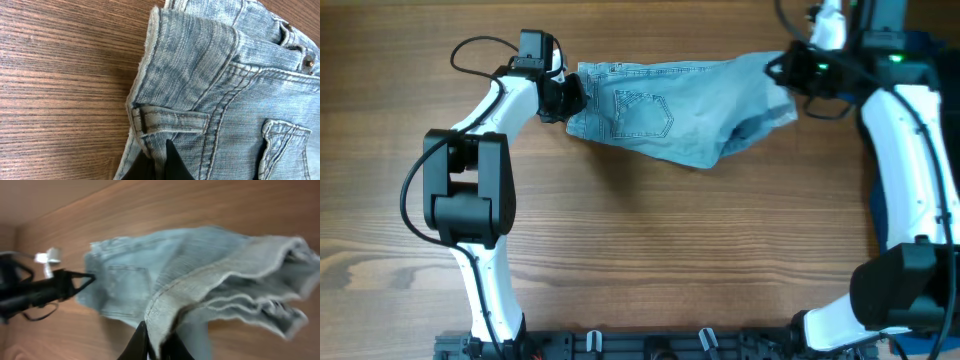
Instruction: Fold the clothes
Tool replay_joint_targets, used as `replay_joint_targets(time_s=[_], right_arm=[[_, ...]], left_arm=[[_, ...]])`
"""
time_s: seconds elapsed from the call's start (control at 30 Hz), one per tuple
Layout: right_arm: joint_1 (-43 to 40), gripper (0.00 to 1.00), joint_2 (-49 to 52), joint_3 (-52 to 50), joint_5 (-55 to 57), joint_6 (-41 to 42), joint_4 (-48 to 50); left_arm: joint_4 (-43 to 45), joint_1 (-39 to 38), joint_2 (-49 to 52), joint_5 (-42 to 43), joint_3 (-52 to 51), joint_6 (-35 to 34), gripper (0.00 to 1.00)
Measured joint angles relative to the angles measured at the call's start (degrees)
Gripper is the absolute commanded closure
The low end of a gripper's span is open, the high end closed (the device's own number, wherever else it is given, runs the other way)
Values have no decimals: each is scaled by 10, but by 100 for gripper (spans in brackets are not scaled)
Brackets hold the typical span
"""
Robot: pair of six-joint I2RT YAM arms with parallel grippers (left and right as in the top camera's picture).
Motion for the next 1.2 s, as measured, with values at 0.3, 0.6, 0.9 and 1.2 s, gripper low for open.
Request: replay_joint_targets(time_s=[0.3, 0.6, 0.9, 1.2], right_arm=[[107, 96, 11, 0, 0, 54, 93], [217, 96, 111, 0, -6, 72, 208], [299, 96, 213, 0, -29, 69, 317], [315, 96, 246, 0, -11, 68, 354]], left_arm=[[0, 0, 0, 0, 0, 0, 96], [0, 0, 0, 0, 0, 0, 96], [0, 0, 0, -1, 0, 1, 96], [0, 0, 0, -1, 0, 1, 96]])
